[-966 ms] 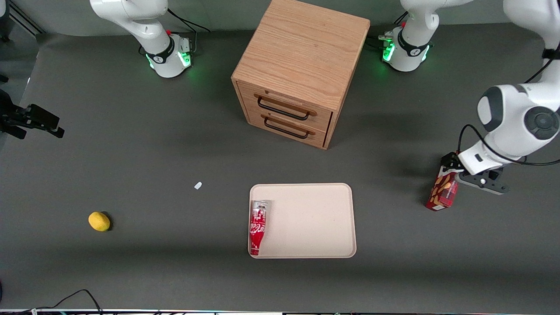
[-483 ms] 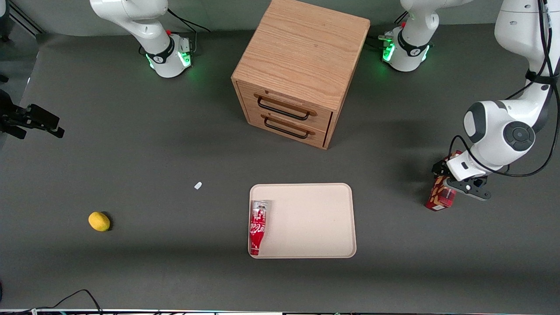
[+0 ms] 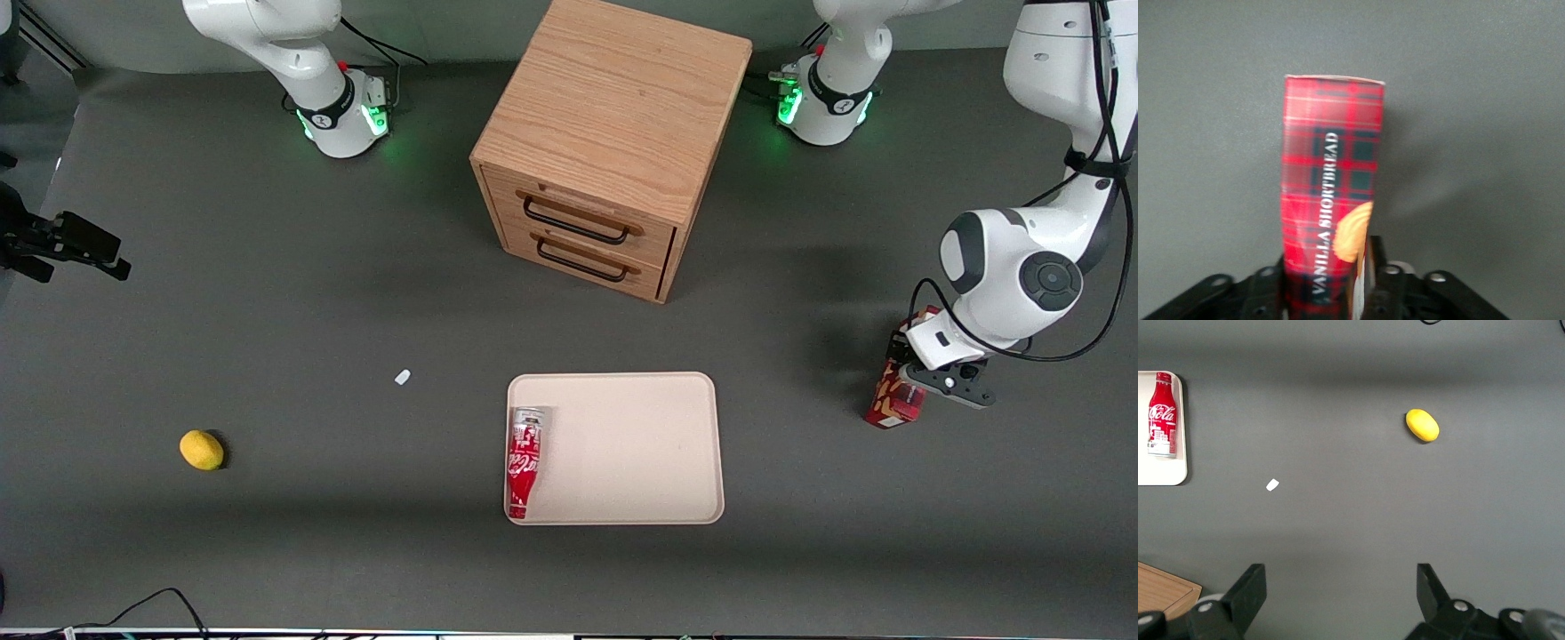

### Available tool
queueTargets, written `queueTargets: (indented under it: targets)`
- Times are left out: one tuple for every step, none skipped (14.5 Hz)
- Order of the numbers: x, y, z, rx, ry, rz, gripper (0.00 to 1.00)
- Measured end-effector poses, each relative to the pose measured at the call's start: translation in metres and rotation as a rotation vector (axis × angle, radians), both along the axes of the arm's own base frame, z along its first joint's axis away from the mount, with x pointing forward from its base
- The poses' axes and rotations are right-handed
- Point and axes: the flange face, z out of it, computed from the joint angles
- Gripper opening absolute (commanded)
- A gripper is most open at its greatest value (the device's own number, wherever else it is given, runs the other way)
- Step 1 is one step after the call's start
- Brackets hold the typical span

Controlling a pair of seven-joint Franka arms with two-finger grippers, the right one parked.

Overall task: Place red cookie box on tray
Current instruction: 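Close the left gripper on the cookie box and lift it upright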

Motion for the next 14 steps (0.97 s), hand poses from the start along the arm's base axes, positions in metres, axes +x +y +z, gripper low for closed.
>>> queueTargets:
  targets:
    - [0.000,0.000,0.000,0.000,0.001,0.000,0.00]
    - [0.000,0.000,0.000,0.000,0.001,0.000,0.00]
    - [0.000,0.000,0.000,0.000,0.001,0.000,0.00]
    - [0.000,0.000,0.000,0.000,0.001,0.001,0.00]
    - [0.000,0.000,0.000,0.000,0.001,0.001,0.00]
    - [0.000,0.000,0.000,0.000,0.001,0.001,0.00]
    - [0.000,0.000,0.000,0.000,0.001,0.001,0.00]
    - [0.001,0.000,0.001,0.000,-0.001,0.001,0.00]
    - [0.002,0.000,0.002,0.000,-0.005,0.002,0.00]
    - [0.005,0.001,0.006,0.001,-0.012,0.002,0.00]
    - [0.008,0.001,0.011,0.001,-0.019,0.005,0.00]
    - [0.013,0.002,0.020,0.002,-0.016,0.012,0.00]
    - [0.019,0.003,0.033,0.001,-0.010,0.024,0.00]
    - [0.026,0.002,0.050,-0.003,-0.001,0.036,0.00]
